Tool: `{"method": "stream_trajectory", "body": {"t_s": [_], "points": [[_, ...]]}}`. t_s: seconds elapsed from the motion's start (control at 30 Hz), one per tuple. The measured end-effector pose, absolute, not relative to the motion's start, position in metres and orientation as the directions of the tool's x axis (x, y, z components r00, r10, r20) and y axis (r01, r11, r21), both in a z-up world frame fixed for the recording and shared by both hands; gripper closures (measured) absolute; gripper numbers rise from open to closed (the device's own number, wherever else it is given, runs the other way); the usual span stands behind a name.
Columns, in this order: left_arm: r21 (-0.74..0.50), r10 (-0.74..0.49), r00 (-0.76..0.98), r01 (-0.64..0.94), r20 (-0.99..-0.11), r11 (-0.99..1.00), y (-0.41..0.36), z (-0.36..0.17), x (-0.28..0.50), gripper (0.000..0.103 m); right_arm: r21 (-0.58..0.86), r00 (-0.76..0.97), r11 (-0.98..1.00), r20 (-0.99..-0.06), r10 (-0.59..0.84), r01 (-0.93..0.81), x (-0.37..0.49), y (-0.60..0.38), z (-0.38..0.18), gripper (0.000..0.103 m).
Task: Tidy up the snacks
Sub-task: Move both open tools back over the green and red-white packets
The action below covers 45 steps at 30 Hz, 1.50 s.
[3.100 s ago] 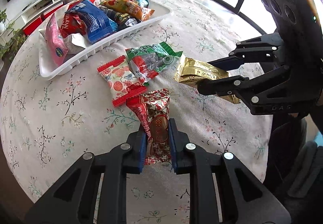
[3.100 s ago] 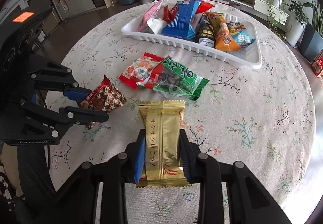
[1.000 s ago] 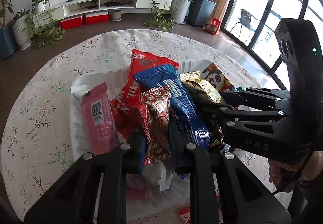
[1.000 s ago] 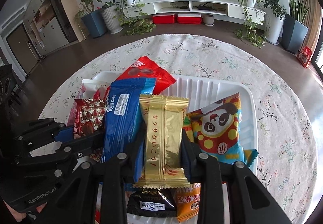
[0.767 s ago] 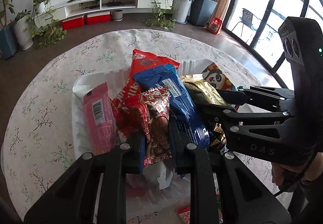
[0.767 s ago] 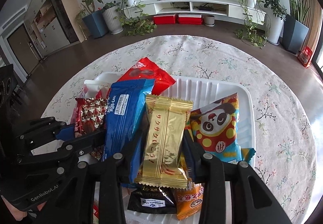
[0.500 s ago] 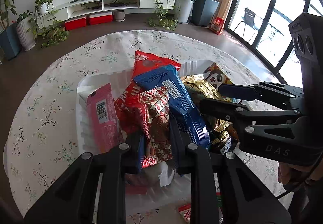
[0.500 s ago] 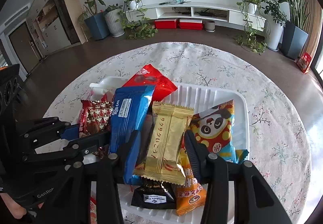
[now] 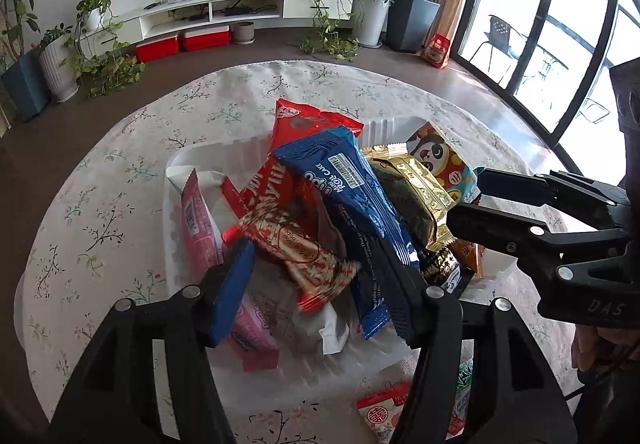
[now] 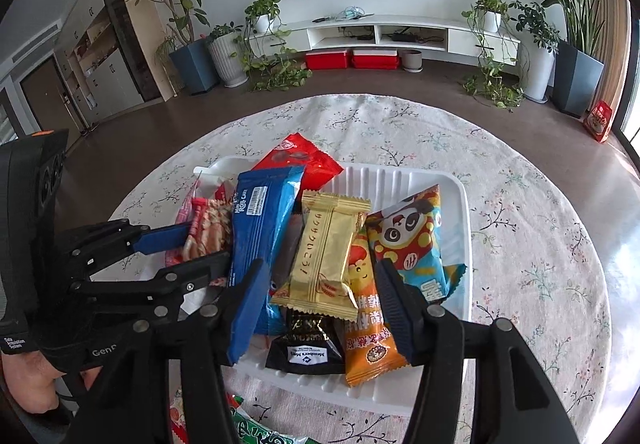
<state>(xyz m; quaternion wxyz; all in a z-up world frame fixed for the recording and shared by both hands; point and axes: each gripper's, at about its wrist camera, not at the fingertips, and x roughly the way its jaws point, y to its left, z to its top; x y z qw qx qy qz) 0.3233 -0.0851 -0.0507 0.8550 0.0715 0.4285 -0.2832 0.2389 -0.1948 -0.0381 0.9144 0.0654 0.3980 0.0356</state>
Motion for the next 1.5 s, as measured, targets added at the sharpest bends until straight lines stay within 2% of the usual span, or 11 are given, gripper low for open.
{"method": "stream_trajectory", "body": {"t_s": [0.27, 0.4, 0.5, 0.57, 0.63, 0.8, 0.97, 1.5], "points": [[-0.109, -0.427, 0.491, 0.551, -0.759, 0.827, -0.084, -0.039, 0.312, 0.041, 0.156, 0.701, 0.987, -0.702, 0.126, -0.022, 0.228, -0.195, -0.029, 0.041], [-0.084, -0.425, 0.52, 0.555, -0.741, 0.827, -0.081, -0.025, 0.297, 0.032, 0.18, 0.712, 0.983, -0.687, 0.142, -0.023, 0.218, -0.199, -0.023, 0.029], [-0.044, -0.402, 0.563, 0.543, -0.722, 0.838, -0.077, -0.012, 0.277, 0.021, 0.207, 0.72, 0.978, -0.674, 0.165, -0.031, 0.207, -0.204, -0.021, 0.021], [-0.039, -0.404, 0.586, 0.535, -0.702, 0.844, -0.071, -0.004, 0.262, 0.006, 0.234, 0.725, 0.972, -0.664, 0.185, -0.033, 0.197, -0.208, -0.019, 0.016], [-0.03, -0.398, 0.608, 0.523, -0.686, 0.852, -0.067, 0.002, 0.247, 0.0, 0.262, 0.73, 0.964, -0.651, 0.206, -0.038, 0.186, -0.209, -0.018, 0.012], [-0.018, -0.388, 0.65, 0.499, -0.653, 0.867, -0.056, 0.013, 0.206, 0.0, 0.28, 0.745, 0.959, -0.629, 0.221, -0.048, 0.153, -0.206, -0.018, 0.007], [-0.02, -0.39, 0.673, 0.487, -0.628, 0.873, -0.044, 0.019, 0.168, 0.0, 0.29, 0.758, 0.956, -0.613, 0.221, -0.045, 0.123, -0.202, -0.017, 0.006], [-0.051, -0.373, 0.563, 0.505, -0.737, 0.862, -0.016, -0.031, 0.106, 0.0, 0.237, 0.737, 0.967, -0.636, 0.229, -0.095, 0.071, -0.187, -0.038, 0.006]]}}
